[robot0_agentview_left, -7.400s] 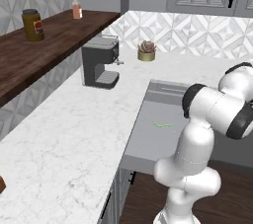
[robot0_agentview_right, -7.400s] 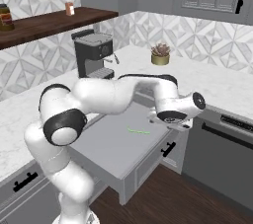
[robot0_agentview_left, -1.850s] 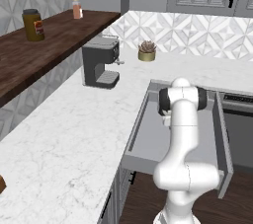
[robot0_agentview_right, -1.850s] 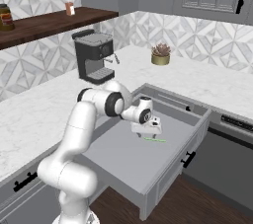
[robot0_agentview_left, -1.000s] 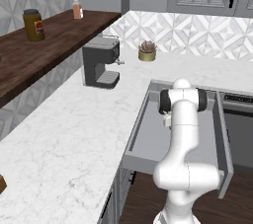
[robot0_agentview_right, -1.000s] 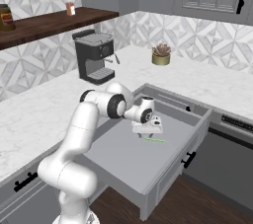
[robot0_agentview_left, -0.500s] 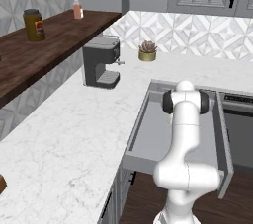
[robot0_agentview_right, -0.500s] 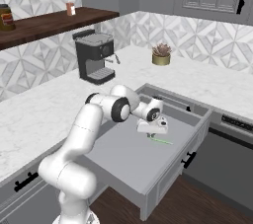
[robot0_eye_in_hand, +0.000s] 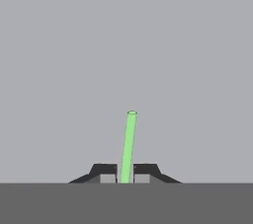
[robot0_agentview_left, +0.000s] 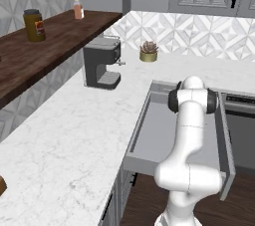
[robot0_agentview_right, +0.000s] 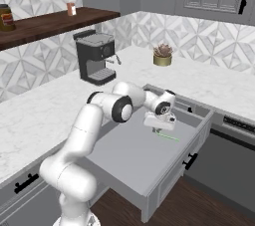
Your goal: Take a straw from the drawer in front and place it inside the glass cup on the dining counter.
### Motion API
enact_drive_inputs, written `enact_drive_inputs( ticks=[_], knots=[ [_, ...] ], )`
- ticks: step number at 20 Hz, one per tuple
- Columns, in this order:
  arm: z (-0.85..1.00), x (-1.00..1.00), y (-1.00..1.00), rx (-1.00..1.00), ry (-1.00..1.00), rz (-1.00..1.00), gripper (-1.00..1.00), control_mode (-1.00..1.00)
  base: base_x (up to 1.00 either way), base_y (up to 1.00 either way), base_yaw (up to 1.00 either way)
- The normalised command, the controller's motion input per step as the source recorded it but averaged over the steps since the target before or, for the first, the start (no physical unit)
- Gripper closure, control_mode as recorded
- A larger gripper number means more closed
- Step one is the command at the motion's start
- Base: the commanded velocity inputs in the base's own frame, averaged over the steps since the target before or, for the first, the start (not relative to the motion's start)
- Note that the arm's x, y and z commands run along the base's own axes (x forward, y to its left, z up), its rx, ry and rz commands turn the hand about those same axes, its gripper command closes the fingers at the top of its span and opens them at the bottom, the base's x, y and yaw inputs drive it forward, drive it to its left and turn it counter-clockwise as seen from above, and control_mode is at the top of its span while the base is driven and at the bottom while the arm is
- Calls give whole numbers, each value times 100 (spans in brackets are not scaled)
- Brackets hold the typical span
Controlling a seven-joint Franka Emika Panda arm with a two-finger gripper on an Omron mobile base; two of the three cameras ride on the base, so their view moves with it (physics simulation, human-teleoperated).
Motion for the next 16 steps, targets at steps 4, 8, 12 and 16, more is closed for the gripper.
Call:
enact_drive_inputs(
  ticks=[4, 8, 12, 16],
  knots=[
    [100, -57, 24, 0, -20, -3, 100, -100, 0, 0, 0],
    [100, -45, 36, 0, -11, -7, 100, -100, 0, 0, 0],
    [100, -52, 46, 0, -4, -9, 100, -100, 0, 0, 0],
    [100, -66, 45, 0, 0, -10, 100, -100, 0, 0, 0]
  ],
)
